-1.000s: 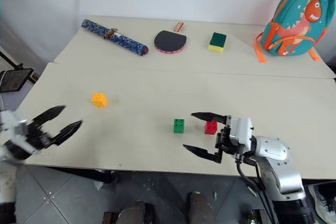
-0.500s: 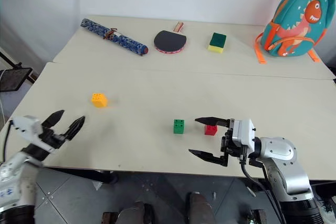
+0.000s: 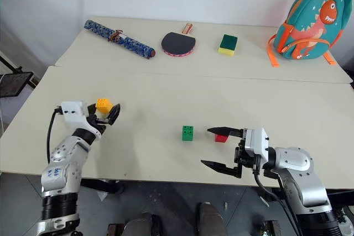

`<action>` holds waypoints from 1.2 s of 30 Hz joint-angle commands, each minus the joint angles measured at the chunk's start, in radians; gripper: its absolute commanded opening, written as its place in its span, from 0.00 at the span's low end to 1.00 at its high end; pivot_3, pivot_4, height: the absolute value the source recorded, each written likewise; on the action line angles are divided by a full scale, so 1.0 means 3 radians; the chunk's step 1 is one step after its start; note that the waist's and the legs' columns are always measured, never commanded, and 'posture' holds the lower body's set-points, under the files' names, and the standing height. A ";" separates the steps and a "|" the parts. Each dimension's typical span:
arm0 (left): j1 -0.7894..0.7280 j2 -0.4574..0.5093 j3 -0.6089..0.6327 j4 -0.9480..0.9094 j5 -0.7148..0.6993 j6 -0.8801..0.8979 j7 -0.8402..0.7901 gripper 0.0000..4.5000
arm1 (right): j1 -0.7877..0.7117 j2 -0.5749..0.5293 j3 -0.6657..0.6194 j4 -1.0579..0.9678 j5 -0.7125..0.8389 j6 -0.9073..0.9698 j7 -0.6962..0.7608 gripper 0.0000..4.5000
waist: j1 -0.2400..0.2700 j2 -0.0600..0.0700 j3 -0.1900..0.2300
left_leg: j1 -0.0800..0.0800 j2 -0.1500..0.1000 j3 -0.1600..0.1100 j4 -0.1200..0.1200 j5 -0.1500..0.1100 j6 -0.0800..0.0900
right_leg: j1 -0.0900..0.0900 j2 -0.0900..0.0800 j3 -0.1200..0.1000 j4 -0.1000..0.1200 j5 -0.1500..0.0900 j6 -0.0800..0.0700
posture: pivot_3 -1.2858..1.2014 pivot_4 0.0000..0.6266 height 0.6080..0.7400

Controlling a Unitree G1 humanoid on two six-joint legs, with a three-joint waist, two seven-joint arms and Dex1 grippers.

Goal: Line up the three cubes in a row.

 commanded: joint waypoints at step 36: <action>-0.1890 0.0634 -0.1562 0.3131 0.0303 -0.2272 -0.4837 0.33 | 0.0502 -0.0440 -0.0777 0.0076 -0.0068 -0.0144 -0.0052 1.00 | 0.0009 0.0007 0.0003 | -0.0016 0.0001 0.0012 0.0005 -0.0001 -0.0004 | -0.0006 -0.0002 -0.0030 -0.0004 -0.0003 -0.0005 | 0.52 0.24 1.00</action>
